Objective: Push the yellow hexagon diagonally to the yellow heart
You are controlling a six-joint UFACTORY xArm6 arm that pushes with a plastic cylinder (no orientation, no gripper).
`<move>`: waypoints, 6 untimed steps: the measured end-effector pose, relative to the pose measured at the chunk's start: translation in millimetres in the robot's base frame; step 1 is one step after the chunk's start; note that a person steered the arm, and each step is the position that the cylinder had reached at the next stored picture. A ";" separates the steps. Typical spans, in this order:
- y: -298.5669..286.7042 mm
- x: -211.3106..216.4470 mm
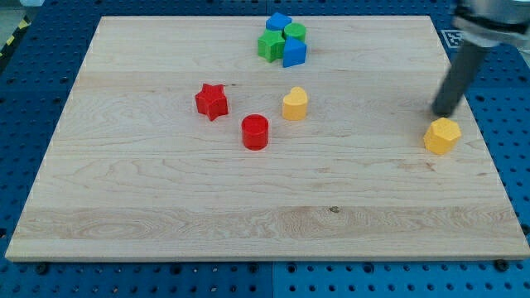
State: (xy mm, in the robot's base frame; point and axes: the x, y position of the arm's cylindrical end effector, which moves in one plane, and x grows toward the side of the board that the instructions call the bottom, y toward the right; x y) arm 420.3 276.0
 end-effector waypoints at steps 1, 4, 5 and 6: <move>13.1 16.7; -60.6 56.0; -92.5 56.4; -117.2 62.4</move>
